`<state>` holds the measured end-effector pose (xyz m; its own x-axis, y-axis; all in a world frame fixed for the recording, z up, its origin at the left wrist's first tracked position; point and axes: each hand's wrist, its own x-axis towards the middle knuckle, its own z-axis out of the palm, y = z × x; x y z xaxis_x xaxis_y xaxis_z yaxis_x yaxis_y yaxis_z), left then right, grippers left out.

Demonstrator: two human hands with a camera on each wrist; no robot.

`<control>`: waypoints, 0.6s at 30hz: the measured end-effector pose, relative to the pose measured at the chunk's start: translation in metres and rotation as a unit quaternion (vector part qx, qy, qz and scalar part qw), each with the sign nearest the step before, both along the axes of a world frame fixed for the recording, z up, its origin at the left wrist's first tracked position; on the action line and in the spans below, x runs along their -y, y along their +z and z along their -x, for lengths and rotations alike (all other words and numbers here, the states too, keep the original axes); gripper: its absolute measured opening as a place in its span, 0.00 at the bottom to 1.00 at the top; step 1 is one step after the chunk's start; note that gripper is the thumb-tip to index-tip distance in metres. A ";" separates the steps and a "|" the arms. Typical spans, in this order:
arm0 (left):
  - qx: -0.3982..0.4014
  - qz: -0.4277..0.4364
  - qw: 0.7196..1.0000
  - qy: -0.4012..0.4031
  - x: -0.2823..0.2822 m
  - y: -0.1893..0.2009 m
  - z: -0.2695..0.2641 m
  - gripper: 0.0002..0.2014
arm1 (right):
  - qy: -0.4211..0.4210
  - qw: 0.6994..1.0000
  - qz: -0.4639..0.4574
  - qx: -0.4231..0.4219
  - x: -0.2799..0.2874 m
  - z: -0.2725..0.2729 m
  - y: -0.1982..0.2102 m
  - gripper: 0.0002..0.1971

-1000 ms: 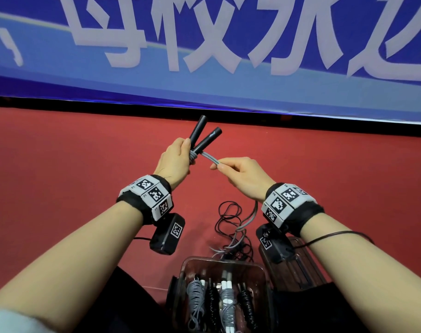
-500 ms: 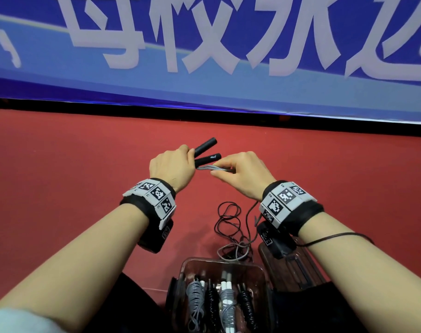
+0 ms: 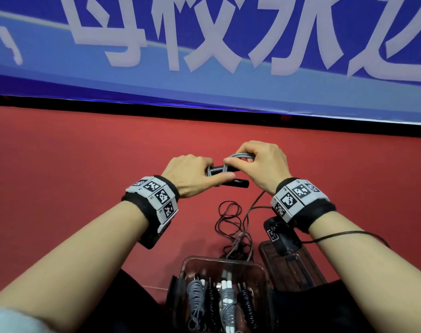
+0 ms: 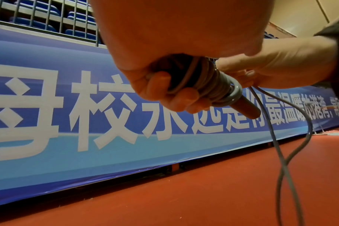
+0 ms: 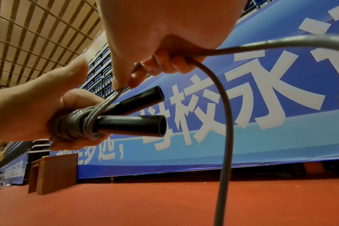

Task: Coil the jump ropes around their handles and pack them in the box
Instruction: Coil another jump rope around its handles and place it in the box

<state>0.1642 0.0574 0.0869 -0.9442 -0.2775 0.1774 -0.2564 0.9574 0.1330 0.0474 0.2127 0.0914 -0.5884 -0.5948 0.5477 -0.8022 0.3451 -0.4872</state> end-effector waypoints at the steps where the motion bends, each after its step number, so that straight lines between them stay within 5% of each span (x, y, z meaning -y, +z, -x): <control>1: 0.007 0.025 1.000 -0.004 0.000 0.000 0.000 0.35 | 0.000 1.000 -0.007 0.001 -0.001 0.000 0.000 0.16; 6: 0.026 0.069 0.997 -0.039 0.001 0.000 -0.001 0.30 | -0.002 0.999 -0.051 0.016 0.000 0.001 -0.003 0.17; 10: 0.028 0.046 0.996 -0.066 -0.004 0.004 -0.006 0.25 | 0.036 0.987 -0.052 0.146 -0.001 0.011 -0.002 0.17; 14: 0.035 0.025 0.994 -0.096 -0.014 0.005 -0.007 0.19 | 0.113 0.943 -0.037 0.310 0.000 0.016 -0.005 0.09; 18: -0.009 -0.079 0.991 -0.107 -0.013 0.007 -0.007 0.15 | 0.157 0.867 0.015 0.473 -0.001 0.017 -0.007 0.16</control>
<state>0.1717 0.0708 0.0935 -0.9816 -0.0962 0.1651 -0.0454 0.9567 0.2874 0.0300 0.2133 0.0840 -0.5943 -0.8008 -0.0742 -0.0901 0.1579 -0.9833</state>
